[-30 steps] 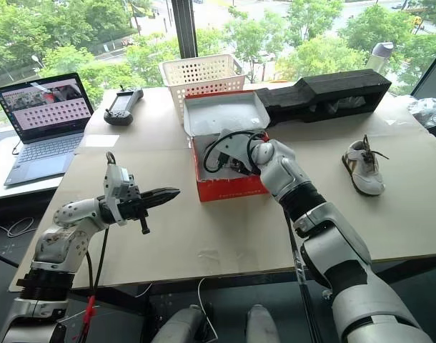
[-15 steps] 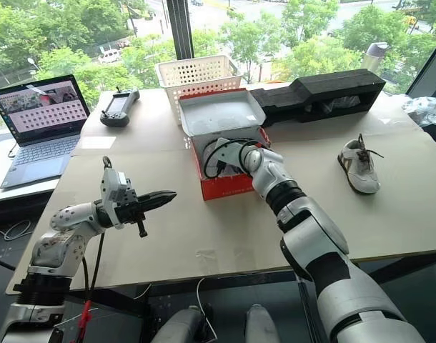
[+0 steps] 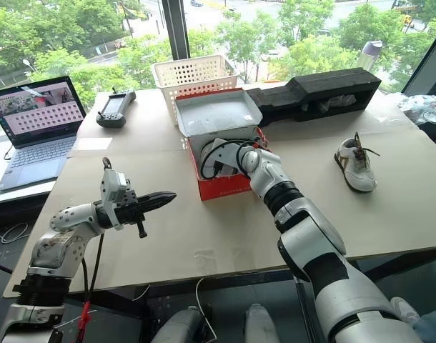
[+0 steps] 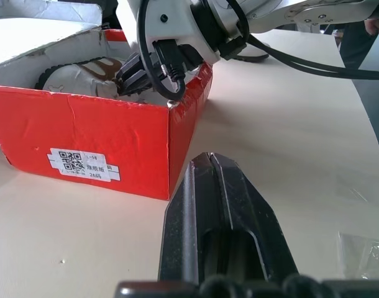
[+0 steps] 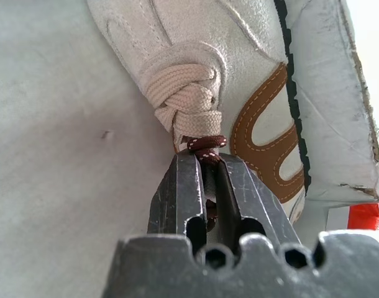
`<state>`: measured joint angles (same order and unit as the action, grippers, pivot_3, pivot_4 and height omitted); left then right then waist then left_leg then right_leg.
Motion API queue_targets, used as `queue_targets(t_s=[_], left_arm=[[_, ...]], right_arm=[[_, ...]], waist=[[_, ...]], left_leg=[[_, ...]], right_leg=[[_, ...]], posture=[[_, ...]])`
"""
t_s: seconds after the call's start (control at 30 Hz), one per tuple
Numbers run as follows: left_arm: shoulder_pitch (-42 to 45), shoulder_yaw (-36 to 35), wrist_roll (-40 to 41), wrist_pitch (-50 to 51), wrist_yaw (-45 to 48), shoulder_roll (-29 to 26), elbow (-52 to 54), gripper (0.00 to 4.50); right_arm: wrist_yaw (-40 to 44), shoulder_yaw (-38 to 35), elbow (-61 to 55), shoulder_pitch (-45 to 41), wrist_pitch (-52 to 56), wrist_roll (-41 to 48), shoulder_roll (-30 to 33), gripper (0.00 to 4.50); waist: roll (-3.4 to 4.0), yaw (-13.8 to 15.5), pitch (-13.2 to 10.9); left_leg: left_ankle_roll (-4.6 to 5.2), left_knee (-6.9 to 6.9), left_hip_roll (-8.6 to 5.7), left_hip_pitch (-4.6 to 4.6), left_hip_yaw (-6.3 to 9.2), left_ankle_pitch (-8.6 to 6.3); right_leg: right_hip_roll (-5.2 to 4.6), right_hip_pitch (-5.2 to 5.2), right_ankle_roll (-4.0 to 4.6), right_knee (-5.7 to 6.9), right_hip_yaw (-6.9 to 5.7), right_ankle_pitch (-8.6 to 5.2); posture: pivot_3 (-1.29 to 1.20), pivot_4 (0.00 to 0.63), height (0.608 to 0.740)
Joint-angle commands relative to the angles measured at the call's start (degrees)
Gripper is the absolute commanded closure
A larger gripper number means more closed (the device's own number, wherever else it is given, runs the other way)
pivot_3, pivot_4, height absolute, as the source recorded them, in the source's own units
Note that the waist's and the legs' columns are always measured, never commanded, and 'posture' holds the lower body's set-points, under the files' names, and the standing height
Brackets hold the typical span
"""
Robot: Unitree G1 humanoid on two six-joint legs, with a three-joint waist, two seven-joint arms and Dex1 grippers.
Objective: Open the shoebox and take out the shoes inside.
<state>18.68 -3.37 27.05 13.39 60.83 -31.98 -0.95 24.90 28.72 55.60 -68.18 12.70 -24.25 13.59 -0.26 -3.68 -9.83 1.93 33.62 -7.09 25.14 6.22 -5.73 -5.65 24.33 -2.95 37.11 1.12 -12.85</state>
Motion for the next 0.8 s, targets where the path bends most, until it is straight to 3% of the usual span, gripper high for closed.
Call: queue_targets(t_s=[0.03, 0.23, 0.47, 0.63, 0.8], left_arm=[[0.76, -0.59, -0.07, -0.72, 0.25, -0.62, 0.98, 4.50], [0.79, -0.39, -0.21, -0.78, 0.27, -0.56, 0.85, 4.50], [1.16, -0.08, -0.45, -1.01, 0.38, -0.38, 0.26, 4.50], [1.62, 0.27, -0.77, -1.23, 0.53, -0.10, -0.35, 4.50], [1.86, 0.94, -0.89, -1.36, 0.77, 0.40, -0.71, 4.50]], right_arm=[[1.84, -2.29, -7.12, -0.47, 1.24, 0.29, 0.93, 4.32], [12.40, -5.89, -28.85, 1.94, 10.10, 3.37, 4.98, 4.32], [17.28, -10.92, -40.61, 3.46, 17.91, 6.45, 8.79, 4.32], [14.47, -20.81, -40.31, -0.81, 24.22, 10.06, 13.65, 4.32], [9.95, -29.24, -29.18, -5.36, 31.12, 12.47, 21.89, 4.32]], waist=[[0.01, 0.00, -0.01], [0.01, -0.09, -0.02], [0.01, 0.44, -0.01], [0.00, 1.24, -0.03], [-0.02, 2.33, -0.03]], left_leg=[[0.00, 0.00, 0.00, 0.00, 0.00, 0.00], [0.00, -0.11, 0.00, 0.03, 0.00, 0.00], [-0.01, -0.21, 0.01, 0.03, 0.00, 0.01], [-0.01, -0.22, -0.01, 0.06, -0.01, 0.01], [-0.01, -0.26, -0.04, 0.14, -0.01, 0.01]], right_leg=[[0.00, 0.01, 0.00, 0.00, 0.00, 0.00], [-0.01, -0.01, 0.00, 0.01, 0.05, 0.00], [-0.04, -0.02, 0.00, 0.00, 0.03, 0.00], [-0.09, -0.01, 0.01, -0.01, 0.02, -0.01], [-0.18, 0.01, 0.01, -0.07, -0.05, -0.01]], posture=[[0.00, 0.150, 0.738], [0.00, 0.150, 0.738], [0.00, 0.150, 0.738], [0.00, 0.150, 0.738], [0.00, 0.150, 0.738]])
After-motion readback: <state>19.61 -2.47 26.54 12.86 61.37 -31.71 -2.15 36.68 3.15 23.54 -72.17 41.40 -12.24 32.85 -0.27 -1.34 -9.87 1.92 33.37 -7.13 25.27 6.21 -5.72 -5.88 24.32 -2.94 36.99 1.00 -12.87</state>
